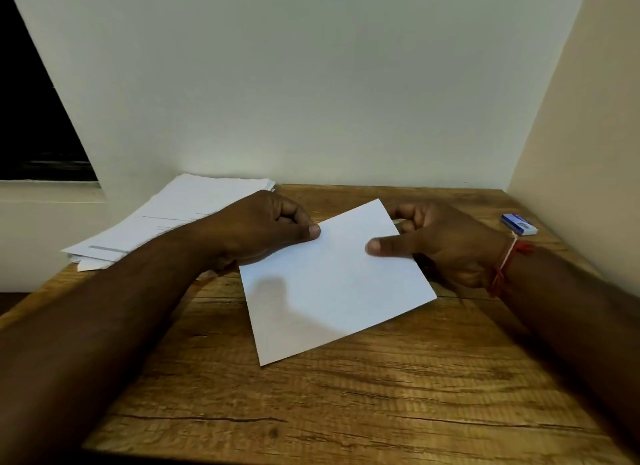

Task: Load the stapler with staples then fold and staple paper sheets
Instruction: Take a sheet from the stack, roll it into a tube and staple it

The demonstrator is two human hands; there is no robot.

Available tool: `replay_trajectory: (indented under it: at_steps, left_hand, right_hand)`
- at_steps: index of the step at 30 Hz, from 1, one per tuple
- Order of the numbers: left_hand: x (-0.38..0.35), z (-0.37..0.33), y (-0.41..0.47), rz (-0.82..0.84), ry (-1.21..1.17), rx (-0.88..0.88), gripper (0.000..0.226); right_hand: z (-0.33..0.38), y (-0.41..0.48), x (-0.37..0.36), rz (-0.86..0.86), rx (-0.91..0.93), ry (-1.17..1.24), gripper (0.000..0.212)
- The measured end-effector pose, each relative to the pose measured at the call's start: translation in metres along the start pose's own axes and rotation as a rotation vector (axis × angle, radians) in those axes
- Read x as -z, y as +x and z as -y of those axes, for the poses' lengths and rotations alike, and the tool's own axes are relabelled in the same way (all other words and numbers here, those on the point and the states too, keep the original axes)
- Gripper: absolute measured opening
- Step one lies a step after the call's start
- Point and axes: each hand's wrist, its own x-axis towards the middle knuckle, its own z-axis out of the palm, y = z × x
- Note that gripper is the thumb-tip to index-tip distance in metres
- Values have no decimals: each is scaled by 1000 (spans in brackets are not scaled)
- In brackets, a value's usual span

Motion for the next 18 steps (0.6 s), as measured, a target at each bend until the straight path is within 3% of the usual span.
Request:
replay_trajectory:
  at_steps: [4,8,12,18]
  left_hand:
    - [7,2,-2,-128,-99,-9,23]
    - [12,-1,-2,-285,-458,-19,37]
    - [1,-10,-2,-196,-889,97,39]
    - [-17,-10,1,-210,-803,86,34]
  right_hand:
    - [0,3,6,67,-36,-130,45]
    - [7,9,15,-121,67,-59,49]
    - [6,14,20,-328,212,132,52]
    - [7,14,17,-411,251,206,53]
